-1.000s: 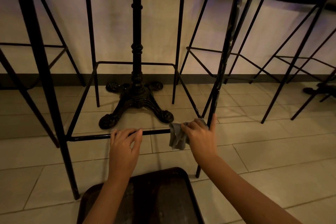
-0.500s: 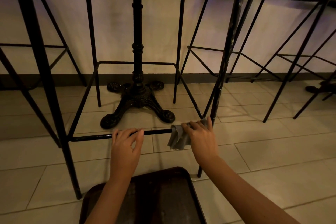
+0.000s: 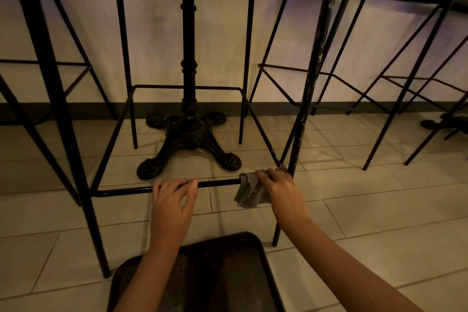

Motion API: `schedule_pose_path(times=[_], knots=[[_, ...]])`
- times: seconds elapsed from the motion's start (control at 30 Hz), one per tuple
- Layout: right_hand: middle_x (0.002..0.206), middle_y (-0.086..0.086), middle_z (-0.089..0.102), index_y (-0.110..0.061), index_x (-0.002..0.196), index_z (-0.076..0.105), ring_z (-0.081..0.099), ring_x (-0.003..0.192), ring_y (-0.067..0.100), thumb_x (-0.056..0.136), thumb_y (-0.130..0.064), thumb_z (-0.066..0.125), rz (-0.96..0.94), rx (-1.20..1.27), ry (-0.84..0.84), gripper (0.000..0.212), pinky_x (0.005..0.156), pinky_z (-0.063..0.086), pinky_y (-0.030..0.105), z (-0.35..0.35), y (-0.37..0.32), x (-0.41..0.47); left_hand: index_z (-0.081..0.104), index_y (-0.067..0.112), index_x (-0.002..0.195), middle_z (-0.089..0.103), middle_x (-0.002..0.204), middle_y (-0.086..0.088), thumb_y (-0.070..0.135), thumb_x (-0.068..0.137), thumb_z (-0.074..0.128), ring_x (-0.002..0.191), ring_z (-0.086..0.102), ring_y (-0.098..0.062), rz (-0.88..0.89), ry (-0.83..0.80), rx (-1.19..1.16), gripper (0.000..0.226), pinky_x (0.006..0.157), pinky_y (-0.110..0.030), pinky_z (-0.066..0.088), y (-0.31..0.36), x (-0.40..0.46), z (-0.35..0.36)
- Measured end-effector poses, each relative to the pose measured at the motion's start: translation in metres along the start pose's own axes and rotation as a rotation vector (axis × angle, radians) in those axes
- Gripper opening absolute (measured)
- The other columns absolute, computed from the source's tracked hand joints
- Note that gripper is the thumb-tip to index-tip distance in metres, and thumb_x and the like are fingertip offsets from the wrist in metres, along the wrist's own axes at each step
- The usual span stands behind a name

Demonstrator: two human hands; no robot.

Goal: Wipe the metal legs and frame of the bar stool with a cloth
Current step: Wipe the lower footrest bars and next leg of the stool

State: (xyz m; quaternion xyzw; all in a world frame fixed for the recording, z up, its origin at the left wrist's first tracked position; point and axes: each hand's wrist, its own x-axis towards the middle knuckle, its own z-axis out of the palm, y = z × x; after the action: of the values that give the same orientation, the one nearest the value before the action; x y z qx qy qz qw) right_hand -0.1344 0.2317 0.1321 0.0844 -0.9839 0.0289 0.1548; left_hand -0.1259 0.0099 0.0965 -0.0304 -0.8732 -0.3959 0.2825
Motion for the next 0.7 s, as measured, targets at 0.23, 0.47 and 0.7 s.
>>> schedule_pose_path(times=[0.23,0.47,0.7], knots=[[0.13,0.017,0.052,-0.009,0.134,0.045,0.045,0.121,0.035,0.082,0.001,0.059,-0.024,0.042,-0.044,0.054,0.099,0.039,0.041,-0.007,-0.004,0.002,0.072,0.014,0.097,0.066,0.094,0.0,0.062,0.09,0.022,0.091,0.052,-0.007,-0.014,-0.002,-0.001,0.07,0.108,-0.04,0.024,0.002,0.0,-0.001],[0.144,0.005,0.038,-0.018,0.143,0.026,0.029,0.133,0.025,0.092,-0.013,0.05,-0.077,-0.028,-0.149,0.057,0.11,0.016,0.031,-0.016,0.001,0.012,0.072,0.013,0.096,0.065,0.092,0.0,0.061,0.091,0.022,0.09,0.052,-0.007,0.005,-0.005,0.003,0.07,0.107,-0.036,0.023,0.001,0.001,-0.001],[0.142,0.007,0.041,-0.015,0.141,0.033,0.036,0.13,0.025,0.089,-0.006,0.053,-0.048,0.099,-0.089,0.057,0.102,0.035,0.032,-0.012,0.003,0.004,0.072,0.014,0.098,0.065,0.093,0.001,0.063,0.089,0.023,0.091,0.052,-0.008,0.015,-0.03,-0.009,0.07,0.107,-0.034,0.022,0.0,0.001,-0.003]])
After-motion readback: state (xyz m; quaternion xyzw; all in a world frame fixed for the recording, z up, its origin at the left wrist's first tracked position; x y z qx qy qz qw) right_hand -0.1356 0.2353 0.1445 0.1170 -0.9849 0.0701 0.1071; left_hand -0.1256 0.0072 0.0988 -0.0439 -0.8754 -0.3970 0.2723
